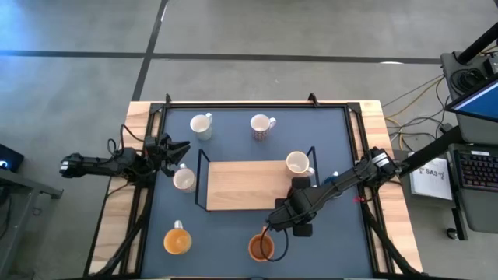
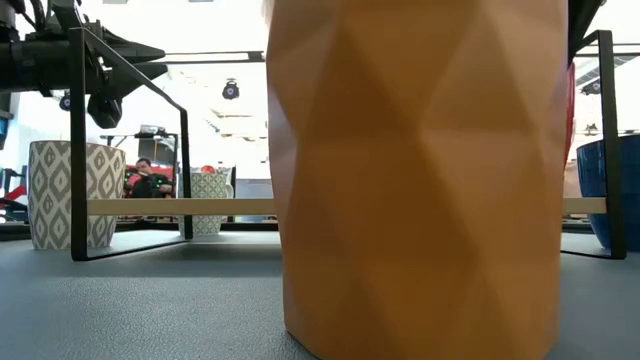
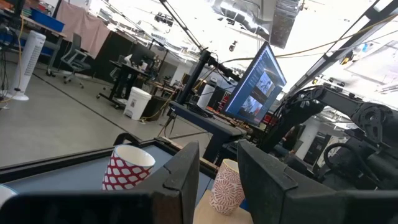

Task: Place coffee mugs
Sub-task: Put the red mug on the shelf, then put the blue gray patterned mug on the shelf

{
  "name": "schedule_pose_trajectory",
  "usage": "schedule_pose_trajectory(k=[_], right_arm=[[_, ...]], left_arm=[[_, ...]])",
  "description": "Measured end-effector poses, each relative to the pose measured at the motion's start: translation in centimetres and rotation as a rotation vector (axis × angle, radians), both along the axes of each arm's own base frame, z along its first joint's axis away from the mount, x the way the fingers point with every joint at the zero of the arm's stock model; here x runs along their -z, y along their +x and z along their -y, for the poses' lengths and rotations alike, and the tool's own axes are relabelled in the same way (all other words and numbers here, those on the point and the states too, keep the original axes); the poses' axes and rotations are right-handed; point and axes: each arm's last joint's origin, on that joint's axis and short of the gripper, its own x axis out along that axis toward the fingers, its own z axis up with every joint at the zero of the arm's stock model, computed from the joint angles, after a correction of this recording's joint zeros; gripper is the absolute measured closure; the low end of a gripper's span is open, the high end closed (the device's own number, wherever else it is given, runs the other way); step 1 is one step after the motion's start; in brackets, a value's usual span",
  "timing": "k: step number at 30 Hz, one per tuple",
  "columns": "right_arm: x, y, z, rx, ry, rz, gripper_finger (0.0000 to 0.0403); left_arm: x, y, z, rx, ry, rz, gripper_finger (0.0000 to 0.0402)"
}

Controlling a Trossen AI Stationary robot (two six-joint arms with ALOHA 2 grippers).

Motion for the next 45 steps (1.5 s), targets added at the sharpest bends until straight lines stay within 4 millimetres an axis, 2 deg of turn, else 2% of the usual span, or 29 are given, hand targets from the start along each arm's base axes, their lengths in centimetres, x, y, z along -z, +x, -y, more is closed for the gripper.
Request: schedule_pose_trajectory(k=[7,16,21,32,45], right_arm=[[0.0,0.0,0.0,0.011,0.000,0.001,0.0368],[0.0,0.1,0.2,0.006,-0.042,0.018,0.0309],[-0.3,0.0,0.2,0.022,-0.017,0.014,0.0296],[-4.4,-1.2,0.6,0.038,0.058,0.143,0.0296],[-9.0,-3.0,1.5,0.042,0.172,0.369,0.0315]], left_arm=[[0.0,0.0,0.0,0.000,0.000,0.000,0.0309],[0.0,0.0,0.0,0.000,0.000,0.000,0.0309],[0.0,0.0,0.0,0.000,0.000,0.000,0.0309],[0.0,0.0,0.0,0.000,0.000,0.000,0.0309],[0.0,0.0,0.0,0.000,0.000,-0.001,0.0309]])
